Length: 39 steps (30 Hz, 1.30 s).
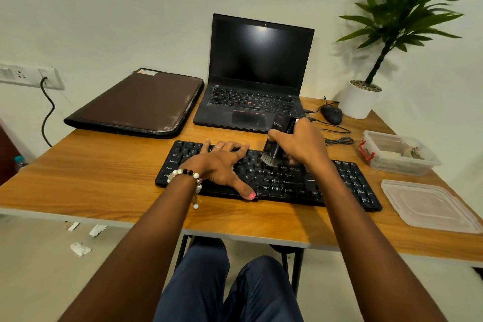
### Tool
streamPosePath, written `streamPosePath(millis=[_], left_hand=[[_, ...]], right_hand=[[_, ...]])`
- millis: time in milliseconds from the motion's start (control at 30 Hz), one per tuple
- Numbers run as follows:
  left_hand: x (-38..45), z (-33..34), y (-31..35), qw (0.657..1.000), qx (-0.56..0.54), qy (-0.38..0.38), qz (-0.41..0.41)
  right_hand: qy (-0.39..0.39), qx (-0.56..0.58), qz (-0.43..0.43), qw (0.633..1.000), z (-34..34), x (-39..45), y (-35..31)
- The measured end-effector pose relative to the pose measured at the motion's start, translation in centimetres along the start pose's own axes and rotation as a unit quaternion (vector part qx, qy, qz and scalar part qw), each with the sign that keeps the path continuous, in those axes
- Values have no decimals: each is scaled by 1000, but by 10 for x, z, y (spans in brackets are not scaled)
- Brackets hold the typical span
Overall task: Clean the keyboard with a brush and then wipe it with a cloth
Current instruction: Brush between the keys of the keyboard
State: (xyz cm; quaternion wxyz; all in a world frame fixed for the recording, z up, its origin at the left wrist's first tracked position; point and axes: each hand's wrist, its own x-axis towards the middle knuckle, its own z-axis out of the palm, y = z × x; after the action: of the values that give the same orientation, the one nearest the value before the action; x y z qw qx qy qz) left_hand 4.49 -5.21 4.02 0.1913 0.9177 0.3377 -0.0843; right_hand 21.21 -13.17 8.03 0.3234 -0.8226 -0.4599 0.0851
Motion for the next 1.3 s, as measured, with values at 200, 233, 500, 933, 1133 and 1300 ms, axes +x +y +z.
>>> streamPosePath(millis=[200,233,500,933,1133,1300], left_hand=[[2,1,-1,1000,0,5,3],[2,1,-2,1000,0,4,3],[2,1,-2,1000,-3,9,4],[4,3,-3,1000,1,7,5],[2,1,-2,1000,1,6,6],[1,2,-2,1000,-1,8,5]], right_hand=[[69,-5,-19,997,21,-6,8],[63,-12,-15,998,20,-8,9],[-3,-16,18,1000,-3,6,19],[-4,-27,1,1000,-8,-4,32],[105,-25,-13,994,3,-8,33],[53,-26,-8,998,0,-13,40]])
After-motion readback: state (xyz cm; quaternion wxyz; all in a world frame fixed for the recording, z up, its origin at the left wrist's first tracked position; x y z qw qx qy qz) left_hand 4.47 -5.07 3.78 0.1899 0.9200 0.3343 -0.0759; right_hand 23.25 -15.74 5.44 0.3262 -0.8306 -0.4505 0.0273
